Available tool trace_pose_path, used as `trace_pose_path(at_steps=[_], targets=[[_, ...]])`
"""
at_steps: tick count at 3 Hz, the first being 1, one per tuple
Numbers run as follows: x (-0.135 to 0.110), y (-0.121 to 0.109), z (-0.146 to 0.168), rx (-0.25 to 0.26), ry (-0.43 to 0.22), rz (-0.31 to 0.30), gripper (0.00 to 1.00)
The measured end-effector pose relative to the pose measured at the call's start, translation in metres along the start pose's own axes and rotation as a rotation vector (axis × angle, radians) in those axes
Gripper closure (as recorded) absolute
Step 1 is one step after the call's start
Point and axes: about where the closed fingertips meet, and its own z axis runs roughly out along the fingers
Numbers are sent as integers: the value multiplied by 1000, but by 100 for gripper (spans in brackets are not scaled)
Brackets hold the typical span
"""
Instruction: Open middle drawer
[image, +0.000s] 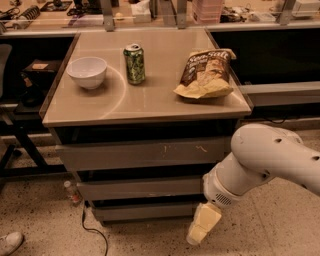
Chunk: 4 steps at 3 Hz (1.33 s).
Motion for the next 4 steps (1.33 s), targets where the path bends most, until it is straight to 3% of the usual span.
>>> trace_pose_path(at_steps=[1, 2, 3, 4], targets=[[1, -11, 29, -9, -27, 24, 0], [1, -45, 98, -12, -99, 87, 0], [1, -45, 98, -12, -99, 87, 0], [-3, -62, 112, 11, -154, 107, 0]])
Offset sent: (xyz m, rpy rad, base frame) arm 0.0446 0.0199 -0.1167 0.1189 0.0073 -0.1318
